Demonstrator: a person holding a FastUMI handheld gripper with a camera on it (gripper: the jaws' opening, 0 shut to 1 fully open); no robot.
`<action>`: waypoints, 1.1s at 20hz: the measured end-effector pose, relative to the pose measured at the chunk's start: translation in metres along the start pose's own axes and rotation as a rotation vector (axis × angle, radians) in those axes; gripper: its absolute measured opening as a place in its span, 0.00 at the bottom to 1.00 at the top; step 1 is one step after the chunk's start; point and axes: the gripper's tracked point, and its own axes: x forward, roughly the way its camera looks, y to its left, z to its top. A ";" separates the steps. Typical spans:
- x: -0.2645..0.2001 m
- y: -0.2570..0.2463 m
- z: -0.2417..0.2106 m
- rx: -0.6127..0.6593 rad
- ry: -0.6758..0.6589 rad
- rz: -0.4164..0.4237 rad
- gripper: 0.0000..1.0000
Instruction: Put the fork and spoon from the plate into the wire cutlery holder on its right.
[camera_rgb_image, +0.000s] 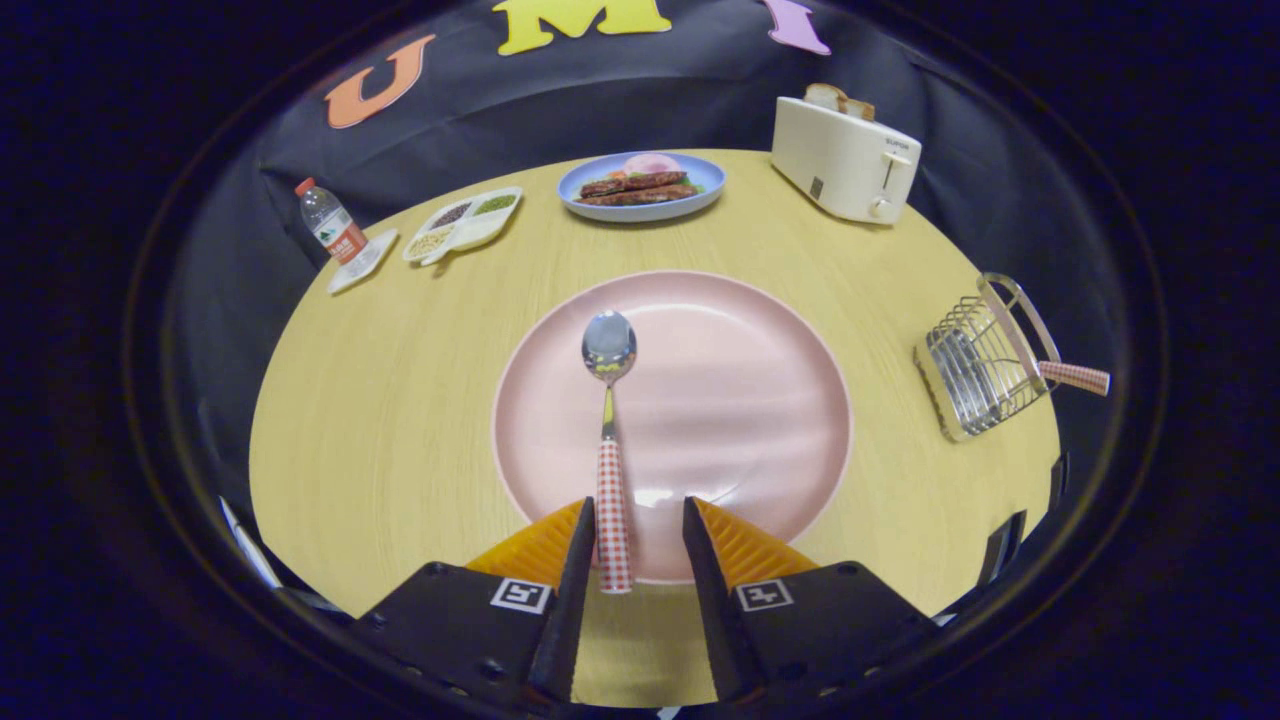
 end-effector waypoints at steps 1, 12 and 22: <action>0.000 0.000 -0.001 0.008 0.004 -0.005 0.47; -0.019 -0.010 0.006 -0.048 0.027 -0.017 0.05; -0.134 -0.098 0.081 -0.051 -0.025 0.007 0.05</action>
